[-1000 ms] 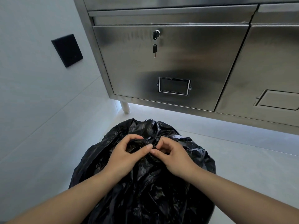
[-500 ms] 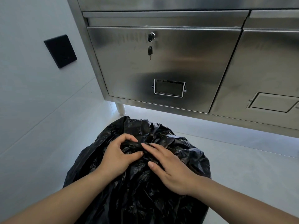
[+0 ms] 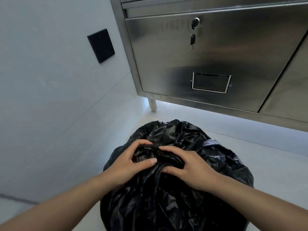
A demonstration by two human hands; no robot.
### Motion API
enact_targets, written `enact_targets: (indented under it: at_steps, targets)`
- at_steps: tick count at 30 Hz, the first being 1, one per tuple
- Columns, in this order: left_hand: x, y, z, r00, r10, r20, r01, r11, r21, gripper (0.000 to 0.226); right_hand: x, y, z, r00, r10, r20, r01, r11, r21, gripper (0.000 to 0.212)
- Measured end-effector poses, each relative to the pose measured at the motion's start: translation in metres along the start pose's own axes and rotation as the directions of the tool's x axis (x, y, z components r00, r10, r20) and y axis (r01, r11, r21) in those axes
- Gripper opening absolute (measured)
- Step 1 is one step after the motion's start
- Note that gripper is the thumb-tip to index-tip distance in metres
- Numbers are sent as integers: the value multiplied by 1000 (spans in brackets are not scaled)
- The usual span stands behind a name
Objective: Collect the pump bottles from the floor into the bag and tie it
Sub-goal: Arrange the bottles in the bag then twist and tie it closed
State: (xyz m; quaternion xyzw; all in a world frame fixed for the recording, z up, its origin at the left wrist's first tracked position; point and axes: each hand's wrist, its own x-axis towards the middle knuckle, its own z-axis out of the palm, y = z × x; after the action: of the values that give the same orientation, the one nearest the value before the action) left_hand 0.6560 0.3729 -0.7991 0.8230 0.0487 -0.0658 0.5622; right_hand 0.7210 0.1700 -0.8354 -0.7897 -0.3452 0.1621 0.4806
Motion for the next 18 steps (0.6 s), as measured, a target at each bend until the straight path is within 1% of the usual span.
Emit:
enact_targets:
  at_steps: [1,3,6,9,12,15,16,18]
  targets:
    - [-6,-3,-2,999,23,27,-24,999,41,51,2,-1,0,1000,6,-4,-6,1000,12,57]
    - [-11,-8,-1,996,72,45,-76,994,80,60,4,-3,1,1000,21,18,-22,1000,20,52]
    - [-5,-14,5,984,175,28,-177,969,175,59,1,-4,-1,997,34,70,-36,999,24,48]
    - [5,-21,16,974,225,6,-224,964,145,58,-7,-4,-10,998,36,54,-36,999,-4,51]
    - [12,-28,32,972,233,-14,-231,970,77,56,-19,-2,-13,999,30,-10,-31,994,-109,60]
    - [23,-28,44,968,250,-33,-247,966,77,55,-25,3,-8,995,46,-84,-67,963,-262,76]
    - [27,-27,46,966,256,-37,-253,964,78,55,-24,5,-7,993,58,-103,-87,948,-305,78]
    - [30,-28,47,963,262,-54,-258,963,70,53,-18,8,-4,988,68,-137,-112,929,-351,73]
